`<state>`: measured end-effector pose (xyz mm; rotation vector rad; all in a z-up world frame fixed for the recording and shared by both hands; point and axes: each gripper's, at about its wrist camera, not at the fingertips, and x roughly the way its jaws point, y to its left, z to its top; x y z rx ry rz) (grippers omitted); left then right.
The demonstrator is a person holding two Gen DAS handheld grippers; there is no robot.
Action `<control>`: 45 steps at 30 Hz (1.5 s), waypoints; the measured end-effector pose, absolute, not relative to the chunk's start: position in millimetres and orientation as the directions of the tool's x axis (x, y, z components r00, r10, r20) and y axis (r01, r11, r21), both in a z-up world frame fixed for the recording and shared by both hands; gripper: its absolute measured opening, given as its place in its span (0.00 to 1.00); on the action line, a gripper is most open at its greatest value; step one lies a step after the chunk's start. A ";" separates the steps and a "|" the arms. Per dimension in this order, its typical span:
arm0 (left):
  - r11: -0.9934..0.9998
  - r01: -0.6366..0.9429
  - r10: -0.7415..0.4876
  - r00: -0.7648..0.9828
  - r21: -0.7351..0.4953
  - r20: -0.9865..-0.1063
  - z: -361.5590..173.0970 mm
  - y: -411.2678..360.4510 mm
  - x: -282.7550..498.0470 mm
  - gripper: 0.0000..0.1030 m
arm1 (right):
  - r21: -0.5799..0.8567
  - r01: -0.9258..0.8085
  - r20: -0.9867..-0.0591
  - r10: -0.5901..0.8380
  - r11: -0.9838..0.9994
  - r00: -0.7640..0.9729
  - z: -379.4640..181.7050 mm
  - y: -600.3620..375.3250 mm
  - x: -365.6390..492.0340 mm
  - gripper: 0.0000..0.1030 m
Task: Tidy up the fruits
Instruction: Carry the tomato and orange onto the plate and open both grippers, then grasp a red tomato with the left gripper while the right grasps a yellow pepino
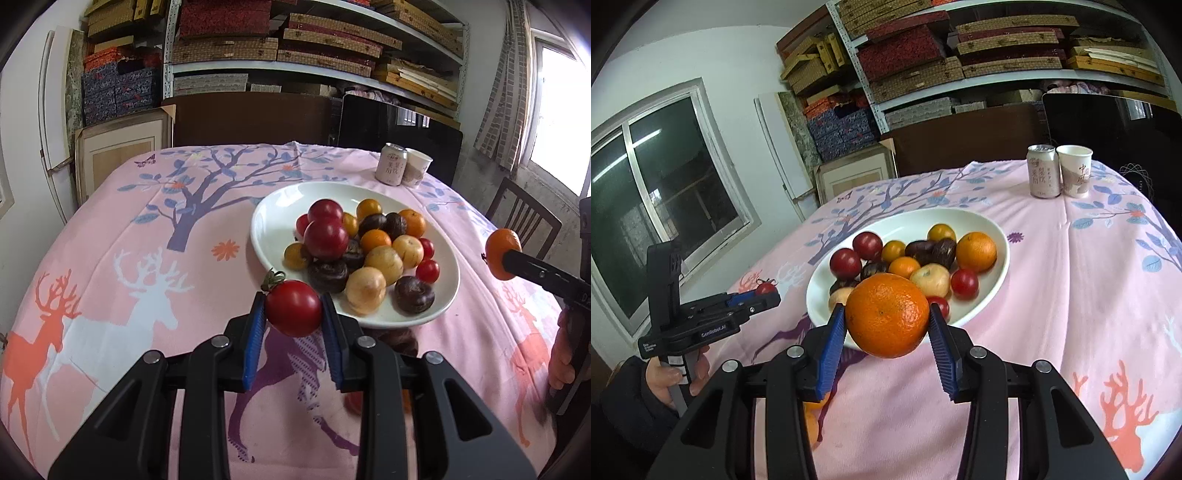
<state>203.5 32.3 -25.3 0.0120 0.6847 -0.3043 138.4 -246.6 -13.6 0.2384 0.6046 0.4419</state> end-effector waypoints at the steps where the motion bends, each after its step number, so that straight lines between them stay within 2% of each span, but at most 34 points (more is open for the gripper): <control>1: 0.953 0.288 -0.280 0.728 -0.092 -0.625 -19.4 28.4 208.0 0.28 | 0.335 -0.316 -0.489 0.451 0.888 0.747 -8.5 -246.9 142.6 0.44; 8: 0.939 0.327 -0.318 0.717 -0.104 -0.621 23.8 -14.2 267.1 0.28 | 0.286 -0.265 -0.486 0.378 0.921 0.788 10.3 -229.5 193.1 0.44; 15: 0.940 0.321 -0.310 0.656 -0.117 -0.689 6.5 -54.2 340.3 0.28 | 0.220 -0.217 -0.562 0.306 0.951 0.768 -18.0 -210.8 238.8 0.45; 17: 0.943 0.307 -0.302 0.643 -0.124 -0.704 -1.7 -60.5 353.8 0.34 | 0.194 -0.215 -0.573 0.289 0.957 0.767 -24.0 -207.2 244.6 0.45; 18: 0.945 0.301 -0.301 0.641 -0.129 -0.706 -4.3 -61.7 356.4 0.44 | 0.186 -0.220 -0.571 0.287 0.958 0.769 -25.9 -206.6 244.1 0.49; 19: 0.946 0.295 -0.303 0.645 -0.137 -0.701 -5.3 -61.9 357.3 0.49 | 0.177 -0.217 -0.562 0.280 0.960 0.779 -25.4 -207.0 242.6 0.52; 20: 0.945 0.293 -0.307 0.650 -0.143 -0.696 -5.0 -61.1 356.4 0.50 | 0.176 -0.212 -0.548 0.275 0.961 0.790 -24.1 -208.6 239.5 0.58; 21: 0.944 0.293 -0.312 0.652 -0.150 -0.691 -4.1 -59.7 354.5 0.51 | 0.180 -0.208 -0.532 0.274 0.961 0.801 -21.3 -211.8 235.9 0.59; 23: 0.944 0.289 -0.315 0.659 -0.157 -0.683 -1.8 -54.3 347.5 0.52 | 0.196 -0.205 -0.519 0.278 0.959 0.808 -17.0 -218.0 230.7 0.59; 31: 0.948 0.289 -0.302 0.690 -0.133 -0.658 -3.3 -15.1 266.8 0.70 | 0.271 -0.186 -0.518 0.306 0.944 0.799 -8.6 -245.8 188.6 0.59; 40: 0.921 0.389 -0.263 0.642 0.011 -0.720 -52.3 -9.5 185.1 0.70 | 0.299 -0.126 -0.496 0.266 0.946 0.827 -12.8 -273.1 152.6 0.63; 45: 0.913 0.407 -0.264 0.621 0.017 -0.738 -61.5 -5.3 172.9 0.70 | 0.315 -0.103 -0.512 0.260 0.944 0.819 -19.5 -282.0 152.5 0.64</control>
